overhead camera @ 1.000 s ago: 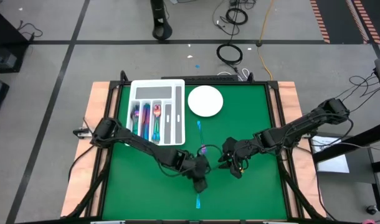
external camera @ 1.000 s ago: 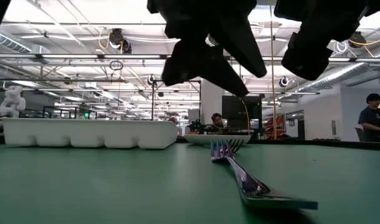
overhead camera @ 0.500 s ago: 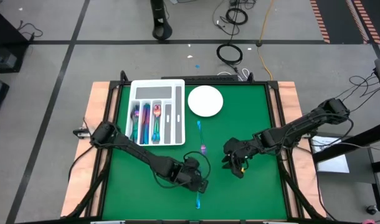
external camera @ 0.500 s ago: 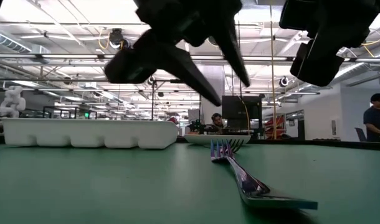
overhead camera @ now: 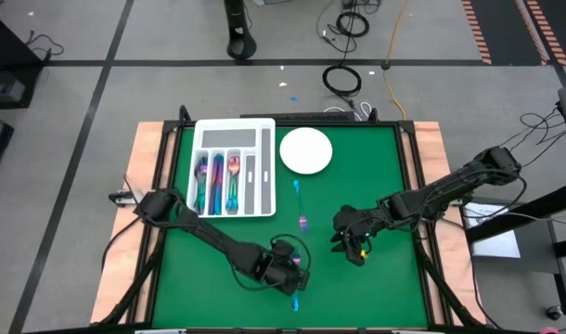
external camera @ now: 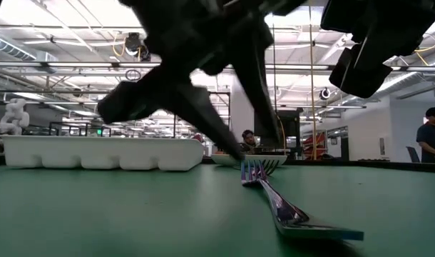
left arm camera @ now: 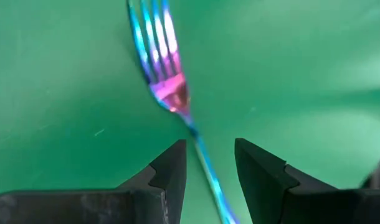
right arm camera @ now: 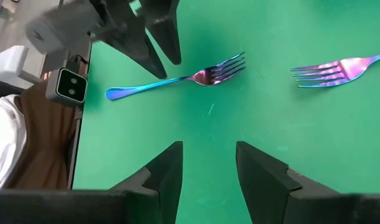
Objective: Sort silverware
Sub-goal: Put the blue fork into the silverware tray
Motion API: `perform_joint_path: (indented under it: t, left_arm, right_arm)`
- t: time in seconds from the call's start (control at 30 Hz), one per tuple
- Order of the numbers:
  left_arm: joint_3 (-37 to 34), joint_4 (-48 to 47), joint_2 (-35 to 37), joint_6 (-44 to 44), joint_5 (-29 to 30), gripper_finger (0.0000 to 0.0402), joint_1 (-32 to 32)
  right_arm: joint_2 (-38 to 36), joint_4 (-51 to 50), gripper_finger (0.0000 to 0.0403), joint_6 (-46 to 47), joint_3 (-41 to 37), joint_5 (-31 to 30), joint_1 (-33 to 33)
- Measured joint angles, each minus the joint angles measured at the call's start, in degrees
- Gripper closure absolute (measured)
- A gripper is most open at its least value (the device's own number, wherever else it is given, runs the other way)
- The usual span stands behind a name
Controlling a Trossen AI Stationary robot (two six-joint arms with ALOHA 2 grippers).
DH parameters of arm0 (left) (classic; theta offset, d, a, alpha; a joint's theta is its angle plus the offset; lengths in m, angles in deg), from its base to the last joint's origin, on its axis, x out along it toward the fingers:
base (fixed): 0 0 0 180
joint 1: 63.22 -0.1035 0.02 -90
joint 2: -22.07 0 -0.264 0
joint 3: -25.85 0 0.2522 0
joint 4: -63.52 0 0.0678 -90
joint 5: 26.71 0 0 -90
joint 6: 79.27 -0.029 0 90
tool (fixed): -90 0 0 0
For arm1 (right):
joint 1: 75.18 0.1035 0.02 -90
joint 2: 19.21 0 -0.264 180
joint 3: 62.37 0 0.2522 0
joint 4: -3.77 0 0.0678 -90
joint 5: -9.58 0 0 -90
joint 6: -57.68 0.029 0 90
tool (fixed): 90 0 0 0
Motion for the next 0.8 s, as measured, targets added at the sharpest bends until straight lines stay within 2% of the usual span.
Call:
perform_joint_path:
  t: [0.43,0.8]
  left_arm:
    - [-0.07,-1.05,-1.87,-3.56,-0.55,0.0265,-0.04]
    - [0.14,1.8,-4.07,-7.78,-2.37,0.0265,-0.31]
  right_arm:
    - [-0.01,0.04,0.0266,0.06,0.0,-0.02,-1.31]
    - [-0.01,-0.02,0.0266,1.73,0.0,-0.02,-1.25]
